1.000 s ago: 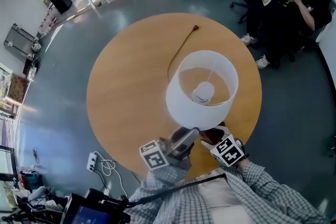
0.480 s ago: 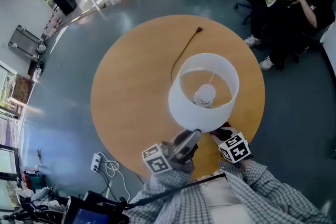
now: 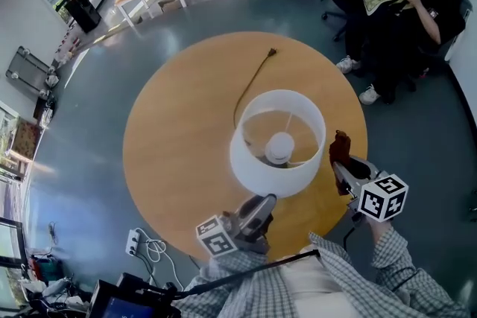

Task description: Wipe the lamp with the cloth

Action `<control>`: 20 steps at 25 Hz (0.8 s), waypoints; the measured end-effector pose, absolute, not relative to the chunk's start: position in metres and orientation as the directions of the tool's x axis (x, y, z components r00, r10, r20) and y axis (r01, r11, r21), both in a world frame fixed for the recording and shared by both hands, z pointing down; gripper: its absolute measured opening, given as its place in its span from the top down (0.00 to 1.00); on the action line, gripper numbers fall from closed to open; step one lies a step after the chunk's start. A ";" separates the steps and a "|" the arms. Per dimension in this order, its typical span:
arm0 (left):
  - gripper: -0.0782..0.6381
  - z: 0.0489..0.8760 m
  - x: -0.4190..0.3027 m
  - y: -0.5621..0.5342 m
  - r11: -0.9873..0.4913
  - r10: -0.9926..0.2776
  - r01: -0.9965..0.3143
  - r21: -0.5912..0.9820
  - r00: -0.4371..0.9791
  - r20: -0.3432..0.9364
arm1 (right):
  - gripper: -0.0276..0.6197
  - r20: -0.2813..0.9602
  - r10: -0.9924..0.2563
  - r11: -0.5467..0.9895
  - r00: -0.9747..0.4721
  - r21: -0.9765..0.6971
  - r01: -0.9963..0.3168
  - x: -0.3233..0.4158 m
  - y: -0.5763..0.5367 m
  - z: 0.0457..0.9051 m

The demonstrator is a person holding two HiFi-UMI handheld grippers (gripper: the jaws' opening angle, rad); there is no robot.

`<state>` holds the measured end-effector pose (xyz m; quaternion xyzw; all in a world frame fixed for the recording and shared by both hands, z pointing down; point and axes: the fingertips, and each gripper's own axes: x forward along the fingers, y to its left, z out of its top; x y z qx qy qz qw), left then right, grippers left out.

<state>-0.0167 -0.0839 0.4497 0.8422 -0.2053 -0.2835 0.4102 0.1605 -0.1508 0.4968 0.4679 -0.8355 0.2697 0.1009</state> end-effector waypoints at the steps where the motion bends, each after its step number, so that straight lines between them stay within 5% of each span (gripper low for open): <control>1: 0.73 0.449 -0.017 -0.084 -0.579 -0.577 -0.113 0.807 0.757 -0.308 | 0.80 0.377 -0.741 0.435 -0.557 -0.362 -0.824 0.160 -0.159 0.475; 11: 0.73 0.450 -0.024 -0.078 -0.583 -0.572 -0.110 0.805 0.760 -0.310 | 0.80 -0.041 -0.704 0.644 -0.710 -0.459 -0.612 0.115 -0.191 0.329; 20: 0.73 0.445 -0.017 -0.085 -0.579 -0.575 -0.111 0.808 0.758 -0.308 | 0.80 0.064 -0.691 0.547 -0.720 -0.604 -0.579 0.117 -0.208 0.390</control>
